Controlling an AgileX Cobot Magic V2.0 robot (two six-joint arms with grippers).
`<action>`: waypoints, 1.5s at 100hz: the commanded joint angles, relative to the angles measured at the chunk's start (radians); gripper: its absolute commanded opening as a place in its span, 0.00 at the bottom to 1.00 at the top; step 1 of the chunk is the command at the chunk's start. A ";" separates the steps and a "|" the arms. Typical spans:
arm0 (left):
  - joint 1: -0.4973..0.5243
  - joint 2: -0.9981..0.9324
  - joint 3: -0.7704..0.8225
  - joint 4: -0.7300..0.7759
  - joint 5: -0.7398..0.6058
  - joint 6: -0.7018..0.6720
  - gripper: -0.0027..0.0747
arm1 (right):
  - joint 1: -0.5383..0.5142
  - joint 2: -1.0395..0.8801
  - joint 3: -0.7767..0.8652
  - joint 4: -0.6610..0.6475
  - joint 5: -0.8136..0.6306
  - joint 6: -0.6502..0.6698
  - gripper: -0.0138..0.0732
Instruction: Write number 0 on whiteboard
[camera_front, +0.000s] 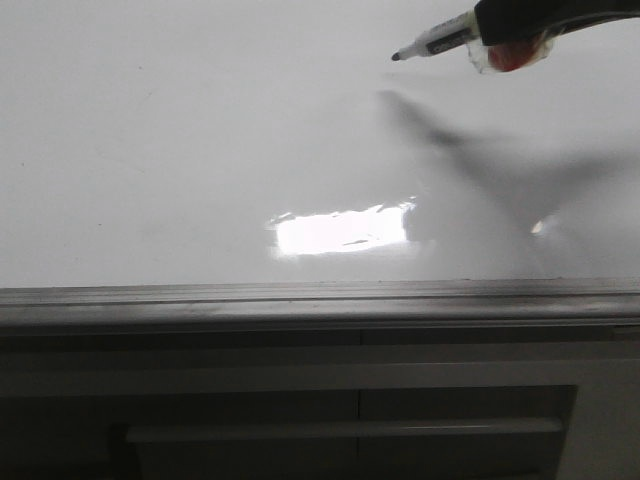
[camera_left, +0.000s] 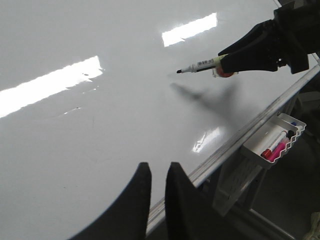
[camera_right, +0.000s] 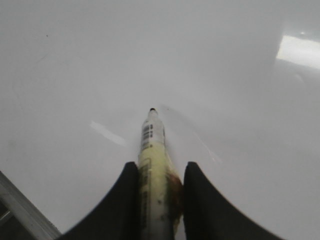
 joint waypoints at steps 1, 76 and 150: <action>-0.006 0.009 -0.023 0.048 -0.051 -0.013 0.09 | -0.008 0.023 -0.054 0.026 -0.027 0.010 0.08; -0.006 0.009 -0.023 0.046 -0.051 -0.013 0.09 | -0.008 0.179 -0.153 -0.073 0.285 0.115 0.11; -0.006 0.009 -0.023 0.044 -0.052 -0.013 0.09 | -0.008 0.074 -0.181 -0.599 0.337 0.639 0.11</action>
